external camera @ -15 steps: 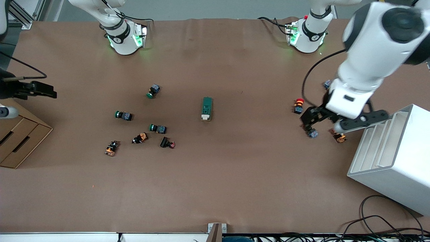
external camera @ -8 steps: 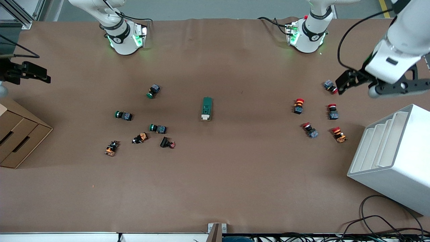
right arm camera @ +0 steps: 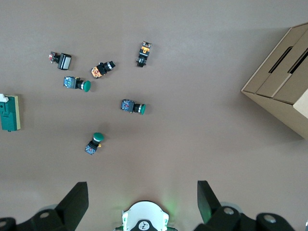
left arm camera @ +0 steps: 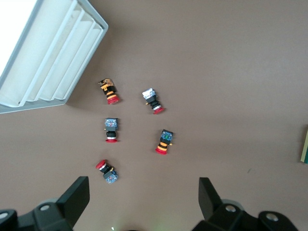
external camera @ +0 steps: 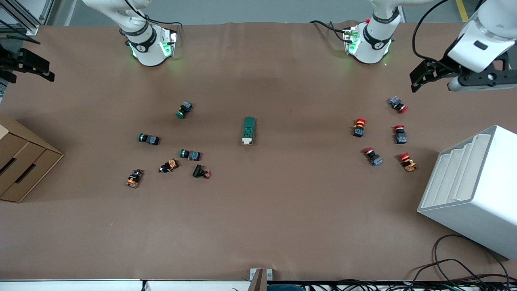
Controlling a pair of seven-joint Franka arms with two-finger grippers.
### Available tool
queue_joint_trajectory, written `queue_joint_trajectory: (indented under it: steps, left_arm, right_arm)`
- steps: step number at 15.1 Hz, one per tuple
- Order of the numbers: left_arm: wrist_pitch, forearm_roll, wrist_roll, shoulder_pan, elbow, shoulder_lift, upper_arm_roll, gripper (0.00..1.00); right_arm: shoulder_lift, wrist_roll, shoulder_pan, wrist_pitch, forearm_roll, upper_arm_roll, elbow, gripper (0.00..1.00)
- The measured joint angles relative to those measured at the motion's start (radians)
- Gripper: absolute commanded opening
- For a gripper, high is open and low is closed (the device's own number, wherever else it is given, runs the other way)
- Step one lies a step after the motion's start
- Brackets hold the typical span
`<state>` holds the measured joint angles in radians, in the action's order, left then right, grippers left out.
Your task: Close load switch with both arms
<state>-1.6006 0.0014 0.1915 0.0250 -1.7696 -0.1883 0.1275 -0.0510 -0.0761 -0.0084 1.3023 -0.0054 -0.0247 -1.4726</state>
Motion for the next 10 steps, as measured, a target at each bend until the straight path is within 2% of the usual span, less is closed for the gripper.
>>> queue_joint_trajectory:
  steps: [4,10]
  left_arm:
    - [0.001,-0.029,-0.017,-0.004,-0.005,-0.009,-0.029,1.00]
    - [0.000,-0.030,-0.022,-0.009,0.021,0.005,-0.030,1.00]
  right_arm:
    - [-0.036,0.000,0.002,0.065,0.000,0.003,-0.074,1.00]
    - [-0.052,0.000,0.002,0.074,0.001,0.001,-0.090,1.00]
